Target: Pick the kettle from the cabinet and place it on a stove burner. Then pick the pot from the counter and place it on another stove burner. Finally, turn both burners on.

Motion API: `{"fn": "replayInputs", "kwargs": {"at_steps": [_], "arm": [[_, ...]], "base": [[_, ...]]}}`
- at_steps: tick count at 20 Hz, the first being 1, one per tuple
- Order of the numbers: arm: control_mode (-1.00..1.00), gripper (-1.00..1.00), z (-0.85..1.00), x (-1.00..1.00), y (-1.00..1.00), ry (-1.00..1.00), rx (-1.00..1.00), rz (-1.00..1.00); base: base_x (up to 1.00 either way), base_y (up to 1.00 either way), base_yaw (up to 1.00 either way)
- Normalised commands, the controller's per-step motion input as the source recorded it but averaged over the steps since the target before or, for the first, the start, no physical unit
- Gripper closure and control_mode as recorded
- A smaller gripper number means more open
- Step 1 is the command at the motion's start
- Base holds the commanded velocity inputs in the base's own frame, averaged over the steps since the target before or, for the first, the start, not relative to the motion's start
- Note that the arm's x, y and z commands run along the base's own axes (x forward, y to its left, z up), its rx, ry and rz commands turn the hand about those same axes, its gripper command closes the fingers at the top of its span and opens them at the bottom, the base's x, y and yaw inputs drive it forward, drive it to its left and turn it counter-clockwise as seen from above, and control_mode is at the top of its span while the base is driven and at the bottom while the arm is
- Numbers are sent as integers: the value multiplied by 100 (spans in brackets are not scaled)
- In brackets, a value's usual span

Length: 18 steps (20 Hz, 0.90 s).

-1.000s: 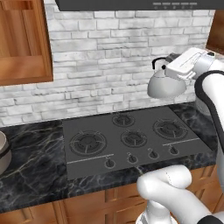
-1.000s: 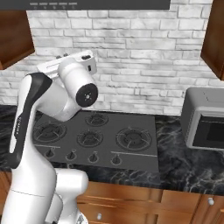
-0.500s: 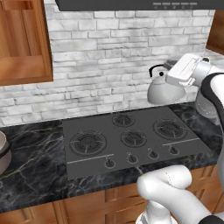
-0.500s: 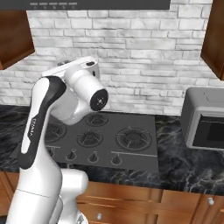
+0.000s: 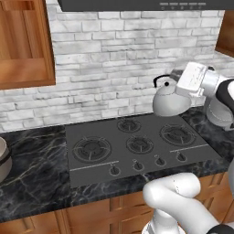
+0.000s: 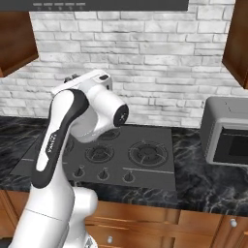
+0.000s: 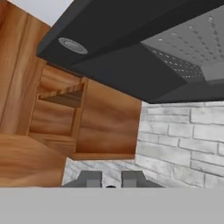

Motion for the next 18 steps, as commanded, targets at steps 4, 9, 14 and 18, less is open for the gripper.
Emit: {"fn": "replayInputs", "kwargs": {"at_steps": [4,9,14,18], "arm": [[-100,100,-20,7,0,0,0,11],[-100,100,-23,14,0,0,0,11],[-100,100,-22,23,0,0,0,13],[-100,100,-21,25,0,0,0,13]], "base": [[0,0,0],[0,0,0],[0,0,0],[0,0,0]]}}
